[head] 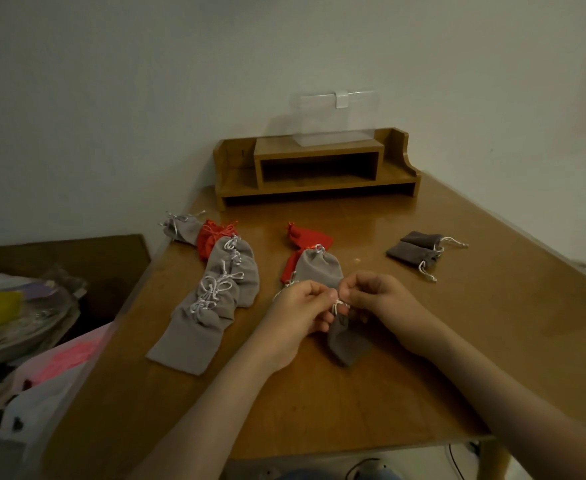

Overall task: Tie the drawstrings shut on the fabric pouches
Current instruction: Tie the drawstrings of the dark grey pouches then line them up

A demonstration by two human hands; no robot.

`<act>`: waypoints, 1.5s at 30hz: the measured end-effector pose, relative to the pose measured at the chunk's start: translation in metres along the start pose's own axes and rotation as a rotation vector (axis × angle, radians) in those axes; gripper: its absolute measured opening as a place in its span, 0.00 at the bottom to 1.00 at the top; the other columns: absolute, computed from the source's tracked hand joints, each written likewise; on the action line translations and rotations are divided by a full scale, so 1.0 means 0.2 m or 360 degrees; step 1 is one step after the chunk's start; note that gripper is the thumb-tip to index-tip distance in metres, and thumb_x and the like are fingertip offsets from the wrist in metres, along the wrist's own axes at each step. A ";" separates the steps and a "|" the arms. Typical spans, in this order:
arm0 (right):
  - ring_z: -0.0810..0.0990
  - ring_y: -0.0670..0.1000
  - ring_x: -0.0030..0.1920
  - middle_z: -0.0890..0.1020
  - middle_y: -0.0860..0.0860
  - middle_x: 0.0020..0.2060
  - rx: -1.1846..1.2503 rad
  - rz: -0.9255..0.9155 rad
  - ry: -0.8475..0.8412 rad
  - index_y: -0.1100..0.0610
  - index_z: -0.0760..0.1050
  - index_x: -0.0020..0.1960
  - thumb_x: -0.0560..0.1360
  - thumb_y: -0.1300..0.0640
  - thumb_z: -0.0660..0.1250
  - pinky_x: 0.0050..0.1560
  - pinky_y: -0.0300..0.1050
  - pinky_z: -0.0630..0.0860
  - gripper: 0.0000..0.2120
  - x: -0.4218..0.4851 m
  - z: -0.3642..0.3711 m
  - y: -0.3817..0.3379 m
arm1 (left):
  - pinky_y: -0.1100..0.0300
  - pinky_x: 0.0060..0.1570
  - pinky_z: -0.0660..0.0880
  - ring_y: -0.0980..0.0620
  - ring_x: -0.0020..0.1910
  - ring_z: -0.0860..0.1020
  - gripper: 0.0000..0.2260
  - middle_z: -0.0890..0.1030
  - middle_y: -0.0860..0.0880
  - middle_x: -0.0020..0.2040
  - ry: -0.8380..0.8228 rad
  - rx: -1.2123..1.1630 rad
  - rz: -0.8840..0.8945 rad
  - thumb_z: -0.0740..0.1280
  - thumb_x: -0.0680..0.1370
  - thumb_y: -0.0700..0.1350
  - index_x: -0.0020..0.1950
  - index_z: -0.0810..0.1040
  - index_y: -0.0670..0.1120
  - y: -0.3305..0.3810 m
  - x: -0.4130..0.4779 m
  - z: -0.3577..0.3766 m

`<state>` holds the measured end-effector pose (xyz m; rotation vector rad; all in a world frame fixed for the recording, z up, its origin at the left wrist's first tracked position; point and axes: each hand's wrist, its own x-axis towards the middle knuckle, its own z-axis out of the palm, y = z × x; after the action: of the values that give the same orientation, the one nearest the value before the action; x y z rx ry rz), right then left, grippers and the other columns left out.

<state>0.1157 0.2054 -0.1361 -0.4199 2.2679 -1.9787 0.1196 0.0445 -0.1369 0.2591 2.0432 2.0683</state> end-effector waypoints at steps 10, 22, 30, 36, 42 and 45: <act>0.76 0.53 0.39 0.78 0.53 0.35 -0.0142 -0.0178 0.0076 0.56 0.75 0.42 0.77 0.66 0.64 0.45 0.48 0.72 0.08 -0.01 0.01 0.01 | 0.69 0.30 0.70 0.61 0.29 0.72 0.05 0.80 0.49 0.37 -0.0126 -0.0025 -0.0208 0.63 0.79 0.36 0.49 0.79 0.41 0.02 0.00 0.00; 0.77 0.48 0.33 0.78 0.55 0.33 -0.0012 0.0028 -0.0086 0.65 0.73 0.46 0.76 0.68 0.65 0.35 0.37 0.76 0.01 0.00 0.00 0.00 | 0.67 0.28 0.69 0.62 0.27 0.74 0.06 0.78 0.57 0.31 0.0290 0.0479 0.0213 0.66 0.79 0.44 0.44 0.80 0.51 0.01 -0.01 0.01; 0.76 0.43 0.30 0.78 0.56 0.35 -0.0086 -0.0061 0.0020 0.67 0.76 0.49 0.76 0.69 0.63 0.34 0.35 0.74 0.04 0.01 0.02 0.00 | 0.74 0.38 0.68 0.58 0.45 0.75 0.05 0.79 0.49 0.47 0.0420 0.0947 0.0520 0.65 0.79 0.48 0.45 0.79 0.56 -0.01 -0.01 0.02; 0.74 0.42 0.34 0.77 0.47 0.34 -0.0419 -0.0327 0.0122 0.61 0.75 0.44 0.76 0.64 0.66 0.38 0.35 0.71 0.02 0.01 0.02 0.01 | 0.76 0.40 0.67 0.61 0.44 0.73 0.04 0.73 0.50 0.47 0.0502 0.0840 0.0549 0.65 0.78 0.49 0.45 0.78 0.57 0.01 -0.02 0.03; 0.76 0.47 0.39 0.78 0.55 0.40 -0.0462 -0.0464 0.0057 0.61 0.75 0.49 0.78 0.63 0.63 0.41 0.39 0.72 0.02 0.00 0.01 0.00 | 0.75 0.40 0.67 0.62 0.42 0.72 0.03 0.72 0.55 0.42 0.0600 0.0938 0.0811 0.66 0.78 0.48 0.46 0.80 0.54 0.01 -0.03 0.04; 0.71 0.40 0.34 0.74 0.54 0.38 -0.0281 -0.0379 -0.0057 0.67 0.73 0.50 0.79 0.63 0.60 0.37 0.31 0.68 0.06 -0.01 0.01 -0.02 | 0.75 0.40 0.68 0.62 0.38 0.70 0.03 0.67 0.60 0.39 0.0696 0.1046 0.1007 0.69 0.76 0.45 0.46 0.82 0.49 0.00 -0.03 0.04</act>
<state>0.1192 0.2027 -0.1329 -0.7699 2.4806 -1.8555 0.1279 0.0498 -0.1368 0.6838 3.2213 1.7499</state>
